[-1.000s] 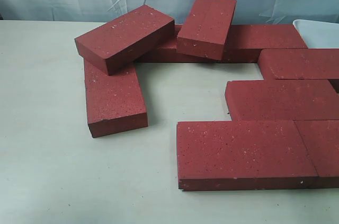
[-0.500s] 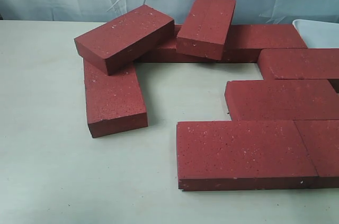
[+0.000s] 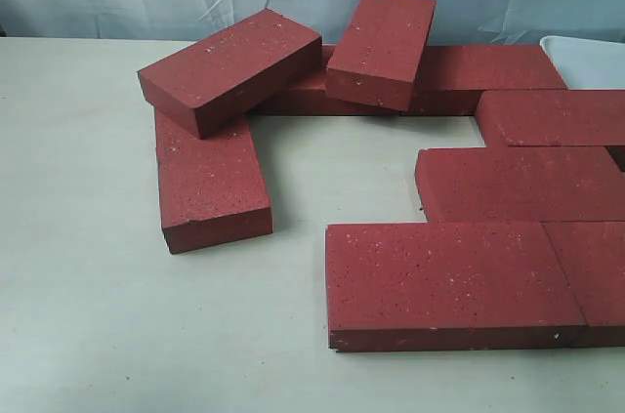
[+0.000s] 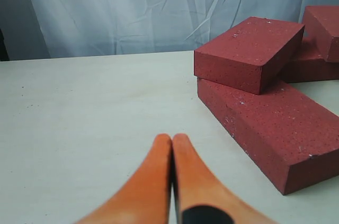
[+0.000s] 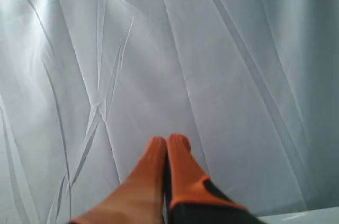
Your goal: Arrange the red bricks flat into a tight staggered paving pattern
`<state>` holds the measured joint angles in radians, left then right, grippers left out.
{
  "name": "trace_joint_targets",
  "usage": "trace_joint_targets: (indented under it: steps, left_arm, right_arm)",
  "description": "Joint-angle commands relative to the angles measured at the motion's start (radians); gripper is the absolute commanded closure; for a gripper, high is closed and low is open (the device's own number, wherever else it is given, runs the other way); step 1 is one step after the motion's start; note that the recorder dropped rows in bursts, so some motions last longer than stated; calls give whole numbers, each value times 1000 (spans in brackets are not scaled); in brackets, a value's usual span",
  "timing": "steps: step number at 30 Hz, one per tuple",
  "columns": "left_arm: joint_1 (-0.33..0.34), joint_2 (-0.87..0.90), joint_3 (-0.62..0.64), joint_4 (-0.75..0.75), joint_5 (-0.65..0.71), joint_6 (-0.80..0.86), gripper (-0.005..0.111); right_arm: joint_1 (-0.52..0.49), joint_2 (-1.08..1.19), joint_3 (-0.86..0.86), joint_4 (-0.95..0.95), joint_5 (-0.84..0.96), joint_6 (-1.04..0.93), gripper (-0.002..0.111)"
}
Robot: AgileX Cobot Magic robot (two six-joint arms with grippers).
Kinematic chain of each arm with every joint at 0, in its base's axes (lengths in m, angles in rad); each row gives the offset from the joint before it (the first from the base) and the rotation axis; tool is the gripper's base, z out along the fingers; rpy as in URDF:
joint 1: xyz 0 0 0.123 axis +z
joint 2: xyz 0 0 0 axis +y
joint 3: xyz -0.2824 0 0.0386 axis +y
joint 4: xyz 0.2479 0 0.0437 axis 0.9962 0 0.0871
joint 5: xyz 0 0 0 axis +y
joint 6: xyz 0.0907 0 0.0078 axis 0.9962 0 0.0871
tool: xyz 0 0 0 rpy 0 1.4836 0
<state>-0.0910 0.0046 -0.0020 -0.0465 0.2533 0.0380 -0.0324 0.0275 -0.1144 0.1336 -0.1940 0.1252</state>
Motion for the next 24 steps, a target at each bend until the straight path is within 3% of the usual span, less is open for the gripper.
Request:
trace_joint_targets:
  steps: [1,9,24]
  left_arm:
    - [3,-5,2,3,-15,-4,107]
    - [3,-5,2,3,-15,-4,107]
    - [3,-5,2,3,-15,-4,107]
  right_arm:
    - [-6,91,-113,-1,90,4,109]
    - [-6,380,-342,11,365,10,109]
    - [-6,978,-583,79,497,-4,109]
